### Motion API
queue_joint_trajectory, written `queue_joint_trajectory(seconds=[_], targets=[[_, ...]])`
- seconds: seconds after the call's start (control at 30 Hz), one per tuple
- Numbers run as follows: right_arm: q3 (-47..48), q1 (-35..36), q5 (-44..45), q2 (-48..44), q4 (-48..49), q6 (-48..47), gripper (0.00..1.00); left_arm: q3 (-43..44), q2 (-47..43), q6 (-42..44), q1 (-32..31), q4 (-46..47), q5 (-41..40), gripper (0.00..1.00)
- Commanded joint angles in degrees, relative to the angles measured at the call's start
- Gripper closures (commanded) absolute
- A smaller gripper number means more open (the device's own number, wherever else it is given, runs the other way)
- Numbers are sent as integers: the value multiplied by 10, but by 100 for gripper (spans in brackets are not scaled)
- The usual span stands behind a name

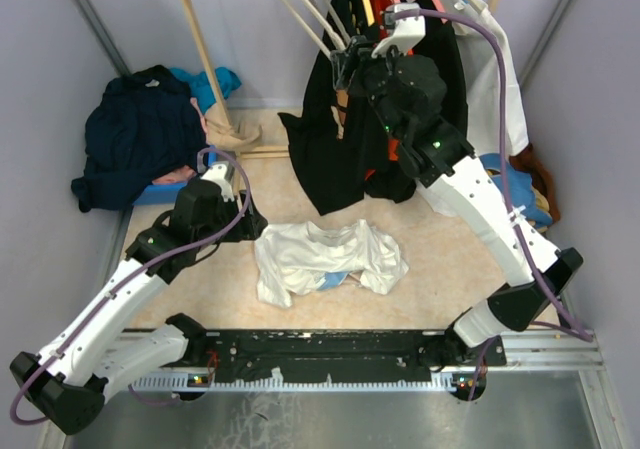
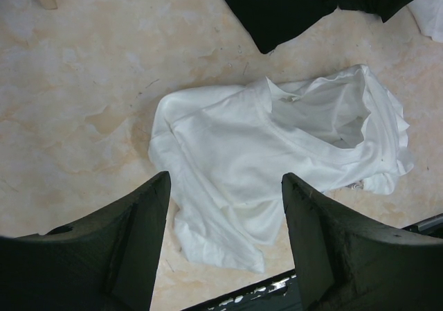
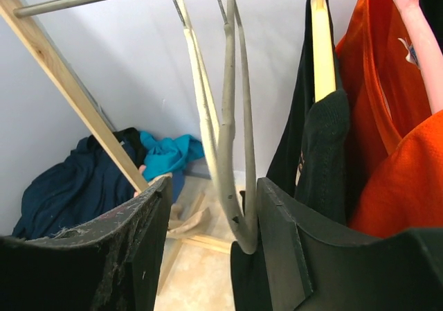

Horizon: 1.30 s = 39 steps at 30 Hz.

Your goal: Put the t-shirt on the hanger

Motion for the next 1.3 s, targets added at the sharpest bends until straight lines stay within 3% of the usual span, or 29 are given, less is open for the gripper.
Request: queue_joint_trajectory(seconds=[0.0, 0.33, 0.97, 1.27], targets=[[-7, -5, -4, -39, 36, 5, 48, 5, -5, -1, 1, 8, 6, 29], [-6, -6, -1, -41, 37, 2, 54, 7, -5, -3, 1, 10, 8, 29], [53, -11, -12, 47, 21, -2, 62, 9, -16, 2, 1, 3, -3, 29], [71, -11, -10, 53, 22, -20, 85, 12, -19, 2, 1, 1, -3, 28]])
